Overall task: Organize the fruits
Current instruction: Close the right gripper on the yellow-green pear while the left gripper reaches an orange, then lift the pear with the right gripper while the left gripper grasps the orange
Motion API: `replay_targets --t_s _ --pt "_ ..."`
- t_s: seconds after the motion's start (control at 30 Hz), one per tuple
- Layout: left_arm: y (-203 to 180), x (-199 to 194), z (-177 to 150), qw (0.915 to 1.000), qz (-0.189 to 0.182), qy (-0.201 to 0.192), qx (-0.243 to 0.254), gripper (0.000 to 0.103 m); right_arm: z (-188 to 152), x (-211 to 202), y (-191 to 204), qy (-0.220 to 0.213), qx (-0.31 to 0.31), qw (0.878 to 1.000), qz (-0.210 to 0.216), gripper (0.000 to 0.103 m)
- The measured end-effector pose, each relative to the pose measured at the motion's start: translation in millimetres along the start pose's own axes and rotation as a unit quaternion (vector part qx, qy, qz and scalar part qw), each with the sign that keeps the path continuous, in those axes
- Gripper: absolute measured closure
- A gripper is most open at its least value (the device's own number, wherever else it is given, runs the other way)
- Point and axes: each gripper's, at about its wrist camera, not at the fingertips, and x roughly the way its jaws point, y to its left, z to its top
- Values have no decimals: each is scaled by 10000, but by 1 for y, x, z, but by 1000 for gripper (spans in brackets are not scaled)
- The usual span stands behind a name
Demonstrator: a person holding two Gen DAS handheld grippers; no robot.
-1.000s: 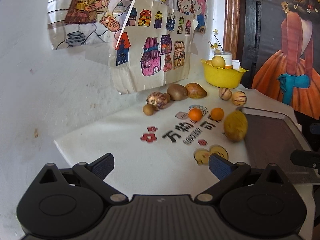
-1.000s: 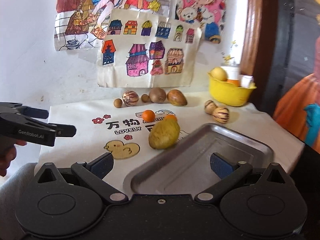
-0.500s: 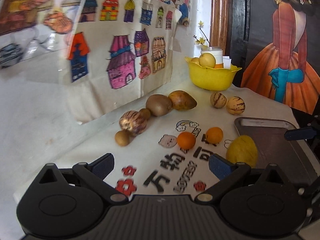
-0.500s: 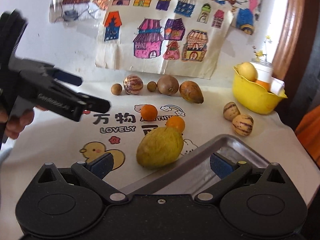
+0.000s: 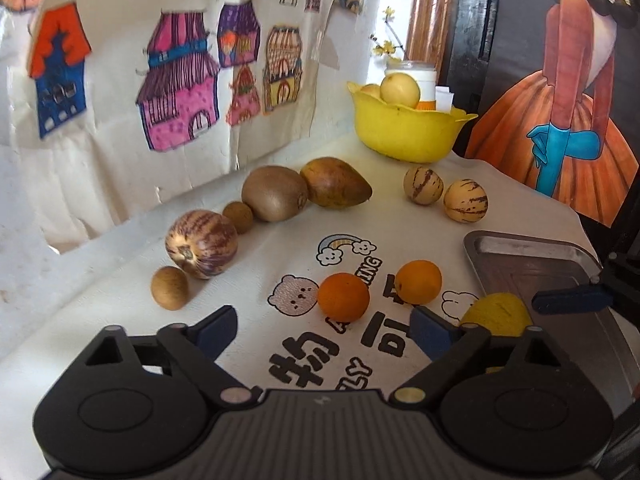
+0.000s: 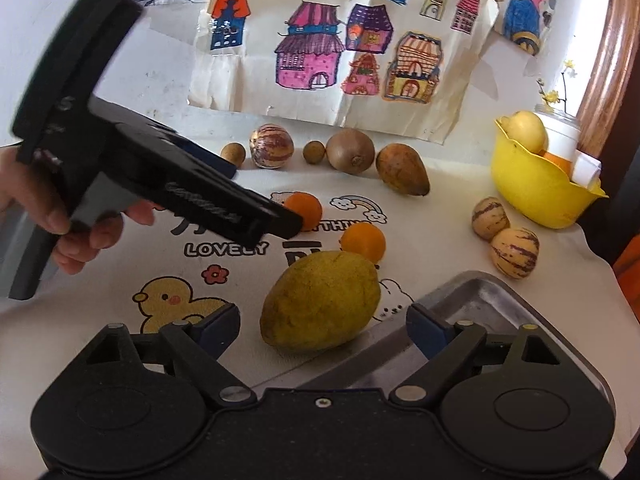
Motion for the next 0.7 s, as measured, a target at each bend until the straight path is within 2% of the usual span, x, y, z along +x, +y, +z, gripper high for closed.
replay_targets --t_s 0.23,0.4,0.5,0.63,0.7 --pt "8 15 5 9993 -175 126 -292 26 5 10 0 25 16 9999 113 20" --pt "6 21 7 9993 -190 137 -277 37 8 16 -1 71 36 9999 129 26" --pt "6 24 8 9991 -270 144 -286 46 7 19 -1 85 41 9999 82 30" --pt "4 26 10 9986 -423 181 -252 67 6 21 -4 67 157 9998 38 35" --pt "3 26 9 9986 -419 187 -272 67 6 21 -5 56 217 9997 46 35"
